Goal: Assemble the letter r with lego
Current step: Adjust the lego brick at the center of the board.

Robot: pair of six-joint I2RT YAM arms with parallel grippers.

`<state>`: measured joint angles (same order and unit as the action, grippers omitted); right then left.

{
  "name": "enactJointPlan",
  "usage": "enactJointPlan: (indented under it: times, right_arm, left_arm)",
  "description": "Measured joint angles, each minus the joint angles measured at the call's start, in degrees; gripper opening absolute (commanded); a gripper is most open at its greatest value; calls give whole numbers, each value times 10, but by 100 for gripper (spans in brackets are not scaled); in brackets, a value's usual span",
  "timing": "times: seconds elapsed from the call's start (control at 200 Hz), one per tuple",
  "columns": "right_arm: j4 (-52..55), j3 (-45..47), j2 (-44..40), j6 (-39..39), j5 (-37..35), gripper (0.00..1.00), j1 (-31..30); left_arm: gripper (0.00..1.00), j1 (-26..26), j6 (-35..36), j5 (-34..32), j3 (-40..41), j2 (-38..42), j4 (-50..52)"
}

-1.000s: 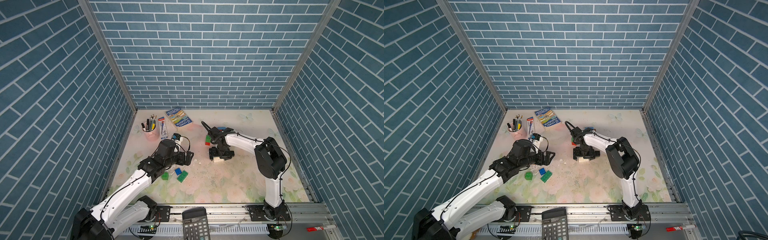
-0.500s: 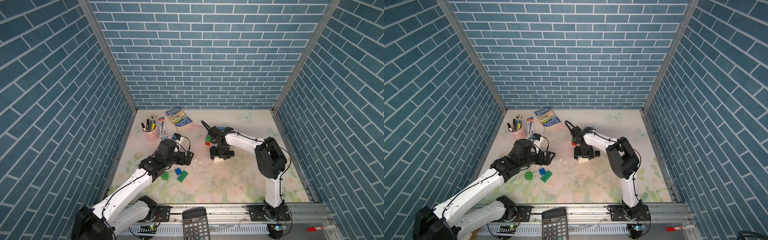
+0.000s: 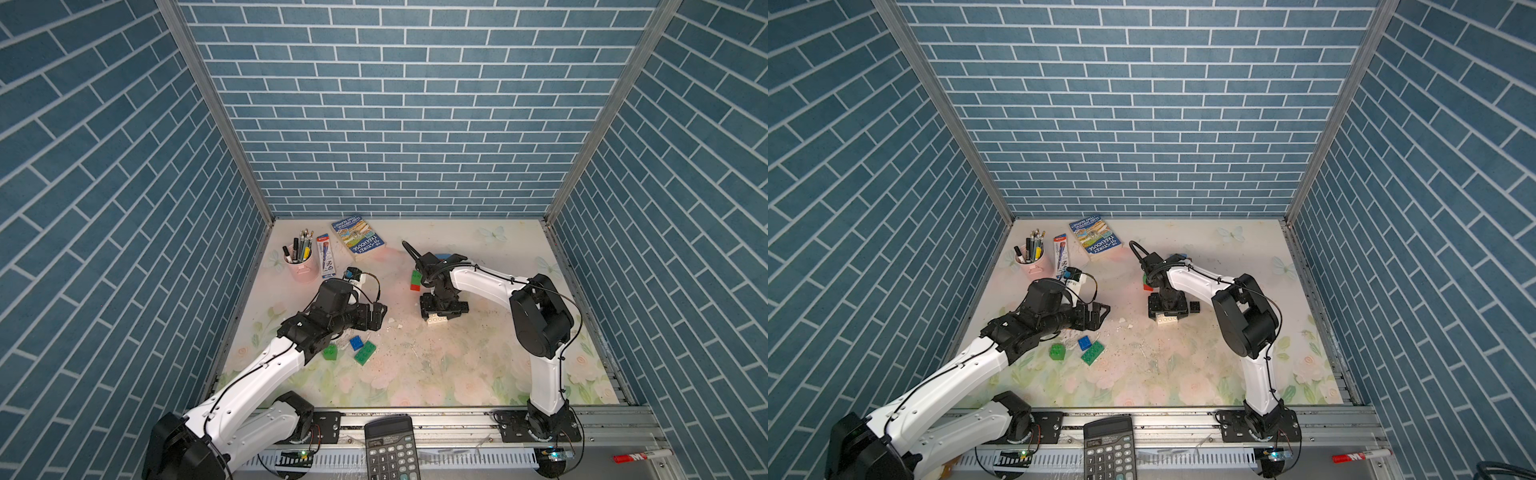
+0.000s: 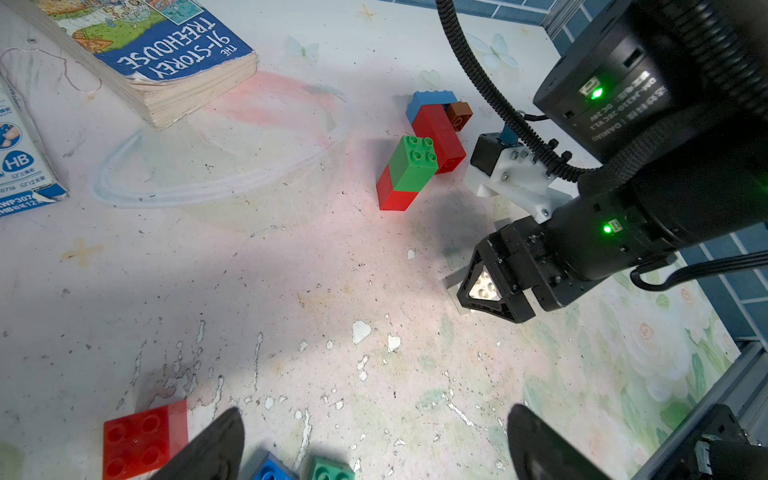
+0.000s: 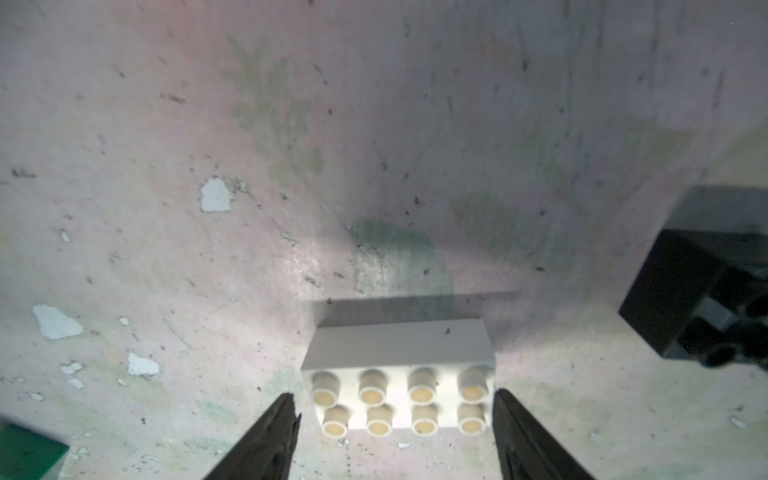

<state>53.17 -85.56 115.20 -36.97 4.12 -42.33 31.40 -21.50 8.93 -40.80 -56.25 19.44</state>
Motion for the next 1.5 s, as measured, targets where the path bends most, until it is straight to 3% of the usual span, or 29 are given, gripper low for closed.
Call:
enactJointPlan:
  times: [1.5]
  right_arm:
    - [0, 5, 0, 25, -8, 73, 0]
  left_arm:
    - [100, 0, -8, -23, 0, 33, 14]
